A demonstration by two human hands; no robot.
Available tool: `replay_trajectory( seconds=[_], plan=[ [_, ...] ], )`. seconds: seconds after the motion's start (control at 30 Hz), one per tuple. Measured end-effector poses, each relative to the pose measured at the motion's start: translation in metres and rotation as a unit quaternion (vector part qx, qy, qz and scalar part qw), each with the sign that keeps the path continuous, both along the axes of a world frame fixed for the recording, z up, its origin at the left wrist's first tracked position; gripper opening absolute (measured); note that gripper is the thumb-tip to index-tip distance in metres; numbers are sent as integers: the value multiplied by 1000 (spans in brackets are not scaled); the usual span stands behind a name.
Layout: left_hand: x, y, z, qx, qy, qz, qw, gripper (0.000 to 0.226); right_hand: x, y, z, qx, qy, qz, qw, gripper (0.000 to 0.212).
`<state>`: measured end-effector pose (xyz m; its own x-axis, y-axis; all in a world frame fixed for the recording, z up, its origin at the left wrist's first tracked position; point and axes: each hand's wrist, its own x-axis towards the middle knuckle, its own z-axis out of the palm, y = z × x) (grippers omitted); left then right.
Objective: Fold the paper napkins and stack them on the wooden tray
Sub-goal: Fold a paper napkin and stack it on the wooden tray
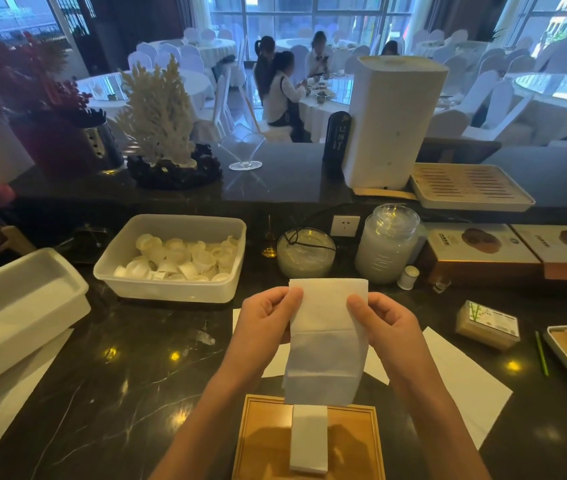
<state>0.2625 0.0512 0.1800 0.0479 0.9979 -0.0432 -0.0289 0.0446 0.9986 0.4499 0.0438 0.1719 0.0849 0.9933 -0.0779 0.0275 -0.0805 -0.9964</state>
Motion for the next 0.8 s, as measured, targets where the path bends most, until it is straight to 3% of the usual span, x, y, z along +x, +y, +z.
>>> replay_trajectory(
  seconds=[0.53,0.8],
  plan=[
    [5,0,-2,-7,-11,15,1000,29,1,-1,-2,-17,23,-5,1000,32],
    [6,-7,-8,-17,17,-18,1000,10,5,4,2,-18,49,-16,998,30]
  ],
)
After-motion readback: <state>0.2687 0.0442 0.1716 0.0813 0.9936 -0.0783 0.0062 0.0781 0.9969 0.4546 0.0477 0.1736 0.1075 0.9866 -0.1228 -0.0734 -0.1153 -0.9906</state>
